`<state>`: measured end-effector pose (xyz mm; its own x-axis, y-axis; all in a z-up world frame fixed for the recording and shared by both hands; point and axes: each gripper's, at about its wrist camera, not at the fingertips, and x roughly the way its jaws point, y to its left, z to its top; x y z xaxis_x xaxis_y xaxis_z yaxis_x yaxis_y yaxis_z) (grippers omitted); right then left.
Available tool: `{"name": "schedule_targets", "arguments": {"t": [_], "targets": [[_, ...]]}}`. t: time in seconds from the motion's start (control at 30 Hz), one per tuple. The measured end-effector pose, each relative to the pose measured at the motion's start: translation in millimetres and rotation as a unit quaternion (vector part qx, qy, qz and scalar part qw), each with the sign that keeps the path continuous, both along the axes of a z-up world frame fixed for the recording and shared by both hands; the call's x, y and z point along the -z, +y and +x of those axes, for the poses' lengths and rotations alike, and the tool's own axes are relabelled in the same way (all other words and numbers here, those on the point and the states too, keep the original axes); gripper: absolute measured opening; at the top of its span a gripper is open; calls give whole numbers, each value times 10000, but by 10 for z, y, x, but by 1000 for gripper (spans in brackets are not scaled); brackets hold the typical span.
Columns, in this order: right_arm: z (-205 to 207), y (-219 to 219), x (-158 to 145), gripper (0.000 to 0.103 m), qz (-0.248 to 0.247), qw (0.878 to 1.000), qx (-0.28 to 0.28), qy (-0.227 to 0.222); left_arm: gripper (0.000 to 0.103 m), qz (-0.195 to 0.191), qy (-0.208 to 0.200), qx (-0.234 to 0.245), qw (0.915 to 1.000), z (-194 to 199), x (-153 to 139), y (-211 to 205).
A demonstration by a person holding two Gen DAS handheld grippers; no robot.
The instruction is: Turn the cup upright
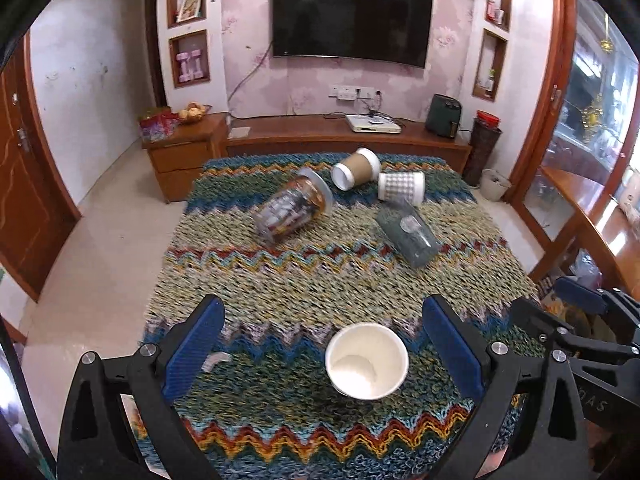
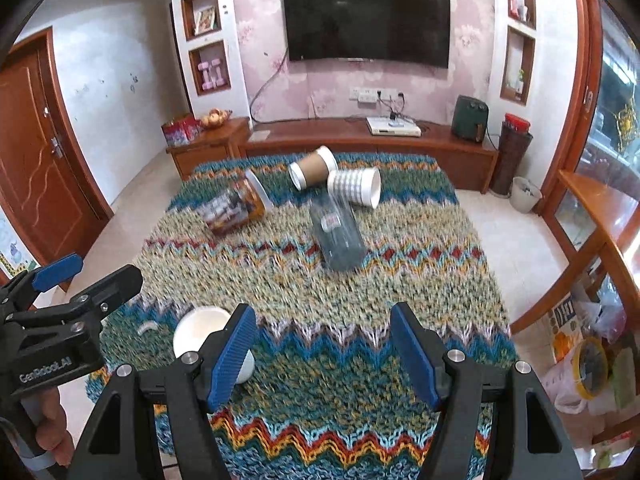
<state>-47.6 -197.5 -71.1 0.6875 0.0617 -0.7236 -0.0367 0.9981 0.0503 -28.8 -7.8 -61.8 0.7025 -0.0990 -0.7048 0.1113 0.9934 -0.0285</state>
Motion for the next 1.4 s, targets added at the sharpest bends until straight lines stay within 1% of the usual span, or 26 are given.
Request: {"name": "schedule_targets", "arguments": {"t": [0.03, 0.23, 0.27, 0.33, 0.47, 0.57, 0.73, 0.87, 1.07, 1.4], "targets": [[15, 11, -54, 71, 23, 10000, -31, -36, 100, 47, 6, -43, 10000, 17, -53, 2], [95, 81, -330, 72, 24, 9997, -103, -199, 100, 7, 1, -142, 9999, 84, -287, 66], [113, 82, -363, 75, 62, 9997, -102, -193, 100, 42, 0, -172, 9998, 95, -320, 71], [139, 79, -421, 79, 163, 9997, -96, -184, 100, 79, -4, -197, 9998, 122, -396, 78], [169, 86, -497, 79, 188, 9995, -87, -240, 100, -38, 12, -148, 9999, 156, -494, 76], [205, 91, -507, 80, 186, 9996, -53, -201, 100, -40, 96, -207, 9997, 201, -523, 85], [266, 94, -479, 80, 146, 9998, -26, -116, 100, -147, 198, -224, 9994, 266, -514, 105], [300, 109, -475, 80, 120, 9998, -45, -132, 100, -65, 166, -305, 9994, 290, -514, 93], [357, 142, -468, 80, 94, 9998, -80, -129, 100, -96, 156, -384, 9991, 319, -521, 129], [392, 159, -428, 80, 67, 9999, -72, -78, 100, -33, 208, -477, 9986, 357, -471, 149]]}}
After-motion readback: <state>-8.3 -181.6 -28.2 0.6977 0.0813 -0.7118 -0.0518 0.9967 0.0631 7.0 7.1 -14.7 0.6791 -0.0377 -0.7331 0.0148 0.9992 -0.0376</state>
